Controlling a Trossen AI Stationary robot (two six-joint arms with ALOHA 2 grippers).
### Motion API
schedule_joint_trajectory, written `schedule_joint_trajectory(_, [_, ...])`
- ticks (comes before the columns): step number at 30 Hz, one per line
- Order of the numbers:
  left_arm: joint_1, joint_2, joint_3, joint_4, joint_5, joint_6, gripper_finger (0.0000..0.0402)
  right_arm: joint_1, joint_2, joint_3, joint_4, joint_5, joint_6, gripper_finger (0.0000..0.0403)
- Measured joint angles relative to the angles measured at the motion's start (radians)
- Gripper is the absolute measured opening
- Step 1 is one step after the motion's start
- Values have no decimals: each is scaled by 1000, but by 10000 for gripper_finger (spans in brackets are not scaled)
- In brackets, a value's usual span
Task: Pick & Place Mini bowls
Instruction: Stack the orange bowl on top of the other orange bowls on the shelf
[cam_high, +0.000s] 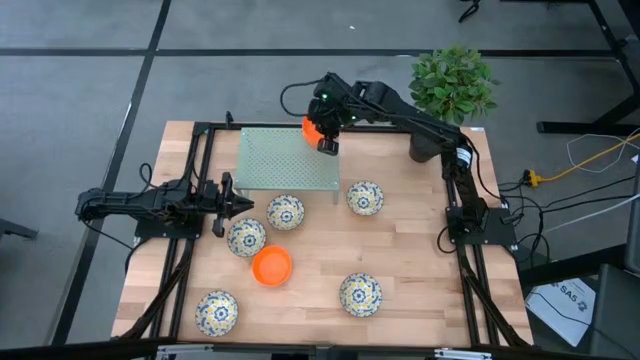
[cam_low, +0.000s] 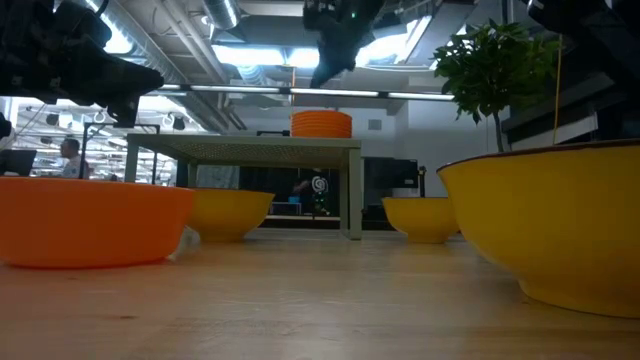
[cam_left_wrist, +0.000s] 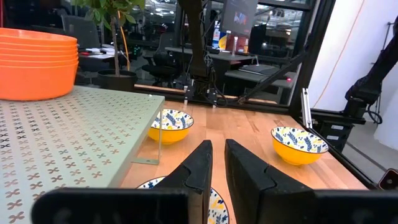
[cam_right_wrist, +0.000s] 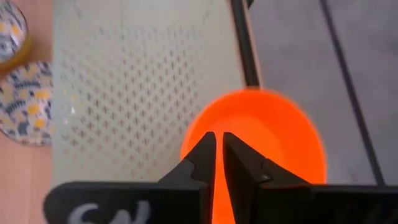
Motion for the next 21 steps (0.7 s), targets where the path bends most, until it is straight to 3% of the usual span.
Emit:
schedule_joint_trajectory(8, [0, 0, 0, 0, 0, 0, 38, 93, -21, -10, 8, -31, 5, 25])
schedule_joint_trajectory(21, [0, 0, 0, 0, 0, 0, 38, 335, -16, -10, 10, -64, 27, 28])
